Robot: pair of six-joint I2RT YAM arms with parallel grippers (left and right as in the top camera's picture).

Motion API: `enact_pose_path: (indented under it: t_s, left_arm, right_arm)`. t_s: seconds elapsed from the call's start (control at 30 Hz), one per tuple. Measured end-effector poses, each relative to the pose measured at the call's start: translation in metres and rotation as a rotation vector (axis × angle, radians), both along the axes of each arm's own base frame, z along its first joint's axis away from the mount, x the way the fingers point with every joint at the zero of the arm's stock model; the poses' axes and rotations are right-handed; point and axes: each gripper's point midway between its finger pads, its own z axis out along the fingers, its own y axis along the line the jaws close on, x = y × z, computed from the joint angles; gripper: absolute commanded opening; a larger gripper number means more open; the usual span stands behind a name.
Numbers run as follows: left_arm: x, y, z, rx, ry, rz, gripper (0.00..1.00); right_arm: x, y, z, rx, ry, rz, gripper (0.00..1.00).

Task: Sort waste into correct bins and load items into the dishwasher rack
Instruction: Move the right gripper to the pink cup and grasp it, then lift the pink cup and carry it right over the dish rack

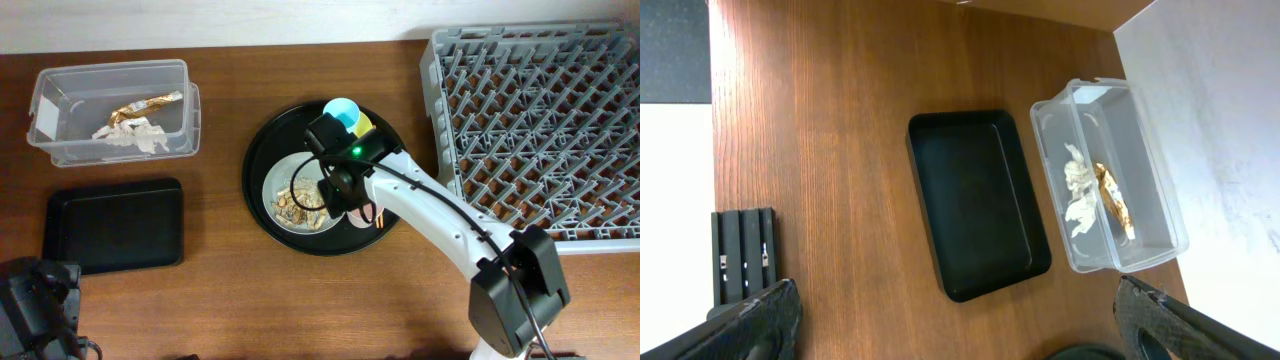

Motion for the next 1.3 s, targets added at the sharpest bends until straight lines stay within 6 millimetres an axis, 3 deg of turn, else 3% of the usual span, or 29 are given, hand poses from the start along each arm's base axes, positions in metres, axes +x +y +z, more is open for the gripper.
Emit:
enact_pose_path:
  t_s: [0.1, 0.27, 0.47, 0.63, 0.97, 1.2, 1.3]
  left_arm:
    - [0.0, 0.0, 0.0, 0.0, 0.0, 0.0, 0.99]
    - [0.0, 0.0, 0.0, 0.0, 0.0, 0.0, 0.99]
    - [0.0, 0.0, 0.0, 0.0, 0.0, 0.0, 0.99]
    - [0.0, 0.0, 0.0, 0.0, 0.0, 0.0, 0.99]
    - [0.0, 0.0, 0.0, 0.0, 0.0, 0.0, 0.99]
    - [0.0, 0.0, 0.0, 0.0, 0.0, 0.0, 0.99]
    - [0.0, 0.0, 0.0, 0.0, 0.0, 0.0, 0.99]
  right_arm:
    - [0.0, 0.0, -0.005, -0.007, 0.01, 0.0, 0.49]
    - [0.0, 0.0, -0.022, -0.031, 0.045, -0.006, 0.49]
    - [-0.001, 0.0, -0.026, -0.032, 0.049, -0.014, 0.49]
    - [-0.007, -0.005, -0.041, -0.046, 0.067, -0.018, 0.45]
    - [-0.007, -0.003, -0.041, -0.03, 0.071, -0.03, 0.04]
    - [-0.015, -0.004, -0.041, -0.029, 0.109, -0.036, 0.04]
    - [-0.025, -0.014, -0.021, -0.055, 0.17, -0.05, 0.04]
